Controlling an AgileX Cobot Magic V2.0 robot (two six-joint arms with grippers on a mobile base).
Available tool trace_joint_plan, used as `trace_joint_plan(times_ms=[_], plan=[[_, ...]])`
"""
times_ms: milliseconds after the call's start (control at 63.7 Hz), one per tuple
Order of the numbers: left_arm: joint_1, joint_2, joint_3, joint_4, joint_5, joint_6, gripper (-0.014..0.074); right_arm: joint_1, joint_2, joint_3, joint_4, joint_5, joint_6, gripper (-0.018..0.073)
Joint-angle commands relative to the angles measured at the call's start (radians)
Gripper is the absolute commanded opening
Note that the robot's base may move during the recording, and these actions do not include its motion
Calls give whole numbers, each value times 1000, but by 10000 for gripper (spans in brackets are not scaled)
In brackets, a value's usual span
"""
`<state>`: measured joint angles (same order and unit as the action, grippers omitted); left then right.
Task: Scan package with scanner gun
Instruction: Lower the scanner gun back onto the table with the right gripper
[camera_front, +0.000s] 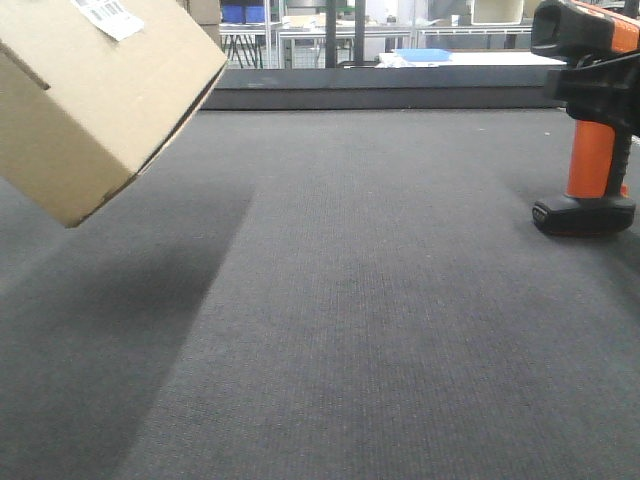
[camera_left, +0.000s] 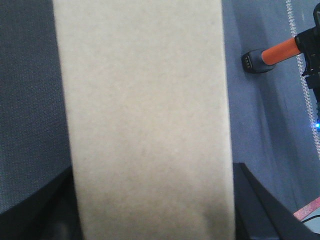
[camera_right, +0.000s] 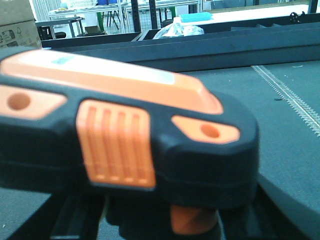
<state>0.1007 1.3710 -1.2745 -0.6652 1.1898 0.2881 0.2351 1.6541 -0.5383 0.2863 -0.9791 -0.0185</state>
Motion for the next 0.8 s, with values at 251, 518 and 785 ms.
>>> trace_joint_plan(times_ms=[251,518,785], plan=[[-1,-11,-6,-27,-2,5,-111,-1,-2,-5,-49,-60,1,-88],[-1,-11,-6,-27,2,5,-111,-1,-2,-5,-47,-45,1,570],[-1,-11,-6,-29,17,5,-111,-1,-29,-5,-47,20,1,568]])
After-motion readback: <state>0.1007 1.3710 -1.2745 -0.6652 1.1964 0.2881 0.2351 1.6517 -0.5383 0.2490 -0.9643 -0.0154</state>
